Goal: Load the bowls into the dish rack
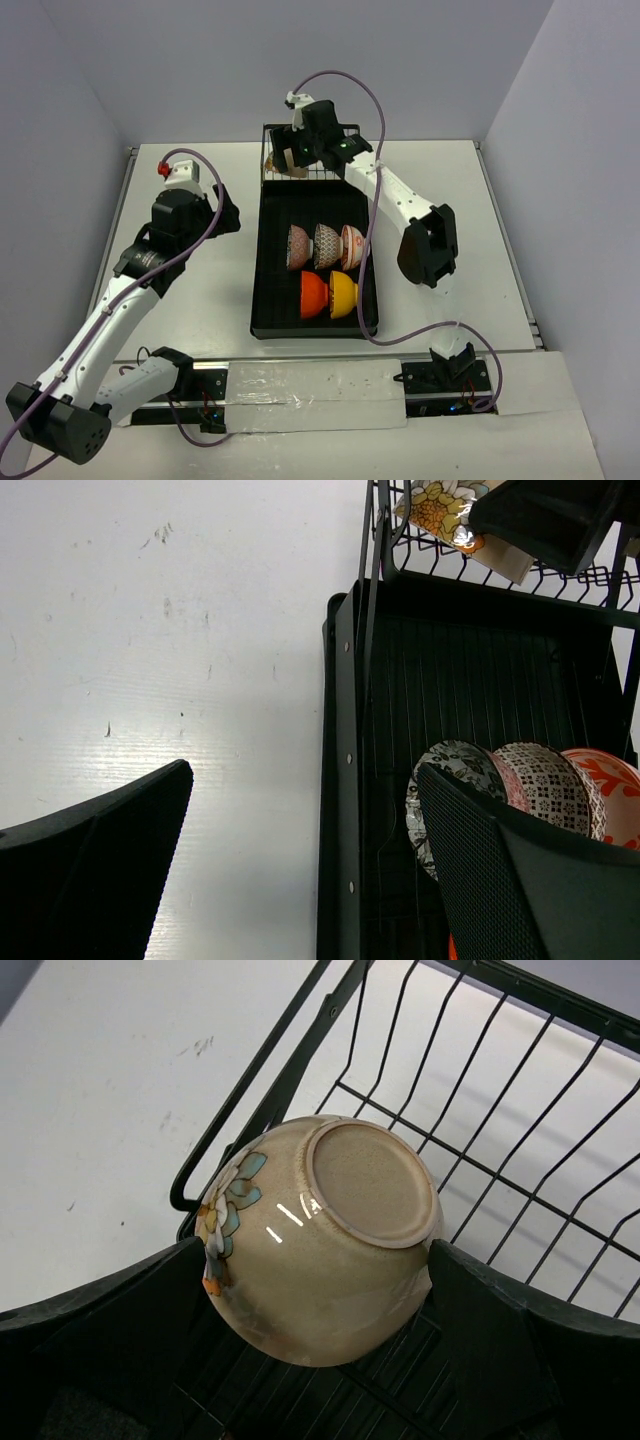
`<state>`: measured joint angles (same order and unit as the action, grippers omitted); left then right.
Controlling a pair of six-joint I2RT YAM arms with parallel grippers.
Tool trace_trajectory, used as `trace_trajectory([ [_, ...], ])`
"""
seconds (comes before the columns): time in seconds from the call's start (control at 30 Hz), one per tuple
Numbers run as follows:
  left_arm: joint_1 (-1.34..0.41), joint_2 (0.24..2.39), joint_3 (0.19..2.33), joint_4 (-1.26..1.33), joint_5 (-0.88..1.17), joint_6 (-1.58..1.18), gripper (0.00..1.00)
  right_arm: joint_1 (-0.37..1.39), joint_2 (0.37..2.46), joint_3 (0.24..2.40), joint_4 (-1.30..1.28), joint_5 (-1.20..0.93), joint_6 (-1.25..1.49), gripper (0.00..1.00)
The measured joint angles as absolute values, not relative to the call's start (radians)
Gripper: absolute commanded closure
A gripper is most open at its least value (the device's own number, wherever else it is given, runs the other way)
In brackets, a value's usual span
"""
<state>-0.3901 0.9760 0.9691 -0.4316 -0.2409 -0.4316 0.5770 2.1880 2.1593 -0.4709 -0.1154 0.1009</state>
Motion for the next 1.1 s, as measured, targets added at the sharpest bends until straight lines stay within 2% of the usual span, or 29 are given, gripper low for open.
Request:
trace_trajectory([
  [0.73,-0.345,0.979,0.969,-0.431,-0.194,-0.435,0.01,0.489,2.276,2.234,-0.439,-0.385,0.142,0.00],
  [1.1,-0.336,0.979,0.969,-0.431,-0.178,-0.439,0.01,0.484,2.280,2.238,-0.441,-0.412,0.105,0.00],
])
